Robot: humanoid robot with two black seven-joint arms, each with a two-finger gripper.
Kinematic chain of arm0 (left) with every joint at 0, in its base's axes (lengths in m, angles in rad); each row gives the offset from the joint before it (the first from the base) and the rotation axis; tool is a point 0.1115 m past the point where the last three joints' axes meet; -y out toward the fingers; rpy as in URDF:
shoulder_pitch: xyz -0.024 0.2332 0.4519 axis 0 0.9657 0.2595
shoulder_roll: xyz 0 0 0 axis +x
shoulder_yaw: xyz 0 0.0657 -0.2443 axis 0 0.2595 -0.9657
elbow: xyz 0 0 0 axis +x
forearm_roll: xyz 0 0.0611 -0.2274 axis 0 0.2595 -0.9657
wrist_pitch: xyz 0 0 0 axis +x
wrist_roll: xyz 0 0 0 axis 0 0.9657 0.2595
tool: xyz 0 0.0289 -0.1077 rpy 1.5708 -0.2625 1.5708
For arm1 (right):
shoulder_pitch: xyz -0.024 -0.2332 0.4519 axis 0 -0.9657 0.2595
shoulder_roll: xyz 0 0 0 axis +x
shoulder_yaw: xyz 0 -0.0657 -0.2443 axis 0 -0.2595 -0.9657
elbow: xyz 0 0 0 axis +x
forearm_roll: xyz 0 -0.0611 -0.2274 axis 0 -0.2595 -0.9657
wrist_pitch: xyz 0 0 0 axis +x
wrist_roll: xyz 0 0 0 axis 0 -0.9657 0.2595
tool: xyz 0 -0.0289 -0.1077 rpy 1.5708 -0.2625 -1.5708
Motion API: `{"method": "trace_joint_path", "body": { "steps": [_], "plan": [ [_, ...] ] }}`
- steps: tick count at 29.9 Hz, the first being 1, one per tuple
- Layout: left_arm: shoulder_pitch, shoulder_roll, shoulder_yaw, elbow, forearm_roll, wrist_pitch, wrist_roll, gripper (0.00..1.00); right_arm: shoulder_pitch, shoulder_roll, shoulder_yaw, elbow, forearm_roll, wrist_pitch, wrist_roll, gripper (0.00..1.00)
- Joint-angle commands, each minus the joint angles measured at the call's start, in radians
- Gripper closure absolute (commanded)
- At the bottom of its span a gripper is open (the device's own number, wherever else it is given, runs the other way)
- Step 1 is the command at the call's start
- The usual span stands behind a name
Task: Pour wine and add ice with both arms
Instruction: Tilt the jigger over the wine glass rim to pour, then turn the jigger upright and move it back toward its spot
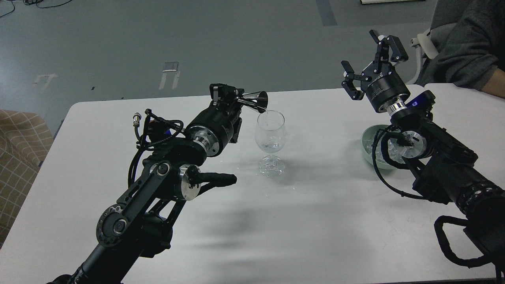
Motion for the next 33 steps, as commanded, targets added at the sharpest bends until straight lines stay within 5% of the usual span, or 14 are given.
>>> {"method": "trace_joint_path", "body": {
  "steps": [1,33],
  "plan": [
    [0.001,0.0,0.006,-0.001,0.01,0.0,0.0,1.0,0.0,0.0,-0.001,0.0,0.0,0.0,0.0,0.0],
    [-0.014,0.0,0.083,-0.032,0.226,-0.015,0.0,1.0,-0.008,0.0,-0.001,0.005,0.0,0.0,0.0,0.0]
  ]
}}
